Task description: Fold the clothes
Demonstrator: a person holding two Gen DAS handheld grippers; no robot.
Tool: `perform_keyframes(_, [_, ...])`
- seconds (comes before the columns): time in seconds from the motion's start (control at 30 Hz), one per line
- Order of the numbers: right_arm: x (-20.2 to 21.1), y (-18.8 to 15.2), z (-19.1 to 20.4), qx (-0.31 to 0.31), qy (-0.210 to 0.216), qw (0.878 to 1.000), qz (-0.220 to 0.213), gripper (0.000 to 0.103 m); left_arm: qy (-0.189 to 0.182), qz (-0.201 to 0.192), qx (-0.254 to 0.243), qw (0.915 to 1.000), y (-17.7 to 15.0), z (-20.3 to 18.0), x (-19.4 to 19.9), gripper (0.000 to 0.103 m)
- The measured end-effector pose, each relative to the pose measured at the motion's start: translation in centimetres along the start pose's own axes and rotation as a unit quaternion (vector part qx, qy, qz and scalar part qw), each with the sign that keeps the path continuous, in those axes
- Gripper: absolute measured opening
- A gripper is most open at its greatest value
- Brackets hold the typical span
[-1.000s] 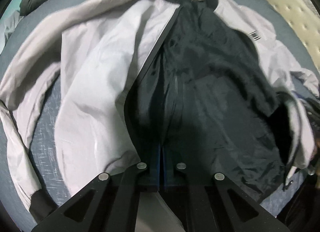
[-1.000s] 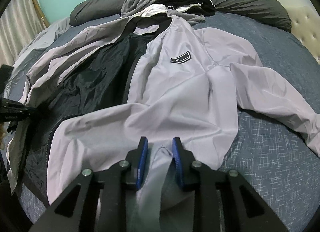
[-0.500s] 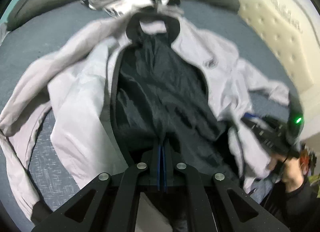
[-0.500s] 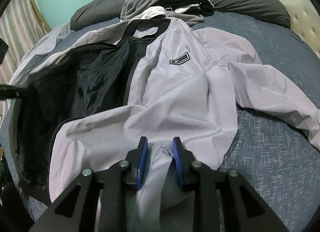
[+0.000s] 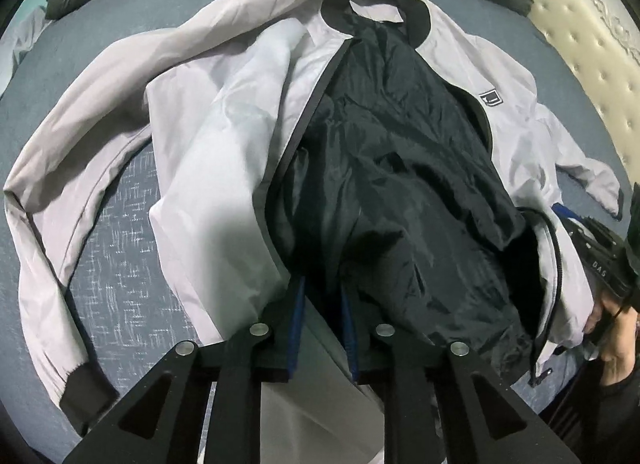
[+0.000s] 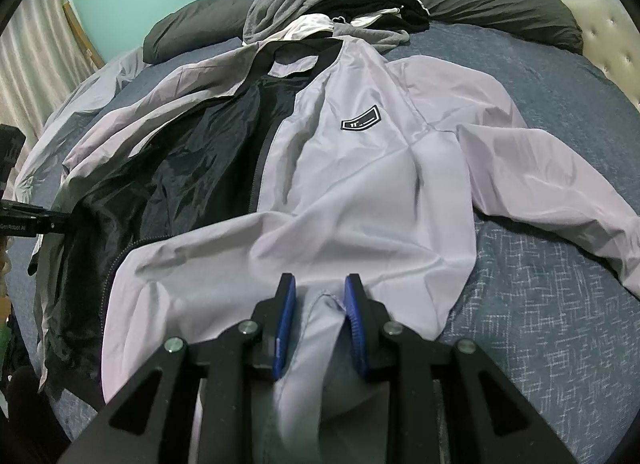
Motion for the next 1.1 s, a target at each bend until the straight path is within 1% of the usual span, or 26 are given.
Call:
perform_keyframes(0.1, [0.0,0.0,0.0,-0.002,0.003,1.0,0.0,0.025,0.003,0.008,-0.006,1.0,-0.1,0.2,-0.5,0.023])
perform_keyframes(0.33, [0.1,0.1,-0.1,-0.002,0.005,1.0,-0.001,0.025,0.028,0.021,-0.004,0.9994,-0.9,1.8,-0.4,0.023])
perform_keyframes(0.7, [0.1,0.1,-0.1,-0.006,0.01,1.0,-0.001,0.025,-0.003,0.004,0.033,0.9995,-1.3,2.7,0.7,0.023])
perform_keyframes(0.87, [0.1,0.1,-0.1,-0.008,0.011,1.0,-0.001,0.025,0.006,0.006,0.026,0.9996,-1.4,2.7,0.9,0.023])
perform_keyframes(0.93, [0.1,0.1,-0.1,-0.009,0.013,1.0,-0.001,0.025,0.005,0.001,0.034,0.9994,-0.8,2.8,0.8,0.023])
perform_keyframes(1.0, [0.1,0.1,-0.2,-0.01,0.014,1.0,-0.001,0.025,0.001,-0.005,0.044,0.999,-0.6,3.3,1.4,0.023])
perform_keyframes(1.1, [0.0,0.1,-0.1,-0.01,0.014,1.0,-0.001,0.025,0.007,-0.011,0.044,0.999,0.6,3.3,1.6,0.023])
Point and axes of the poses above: each gripper's, at about its wrist camera, not at the fingertips, and x roughly against the way its jaws point, z to its left, y to its top, the point moved 9 cm from there along -x, roughly the way its jaws point, and after that the axes turned 1 degree about z, right-handed, at the moved point
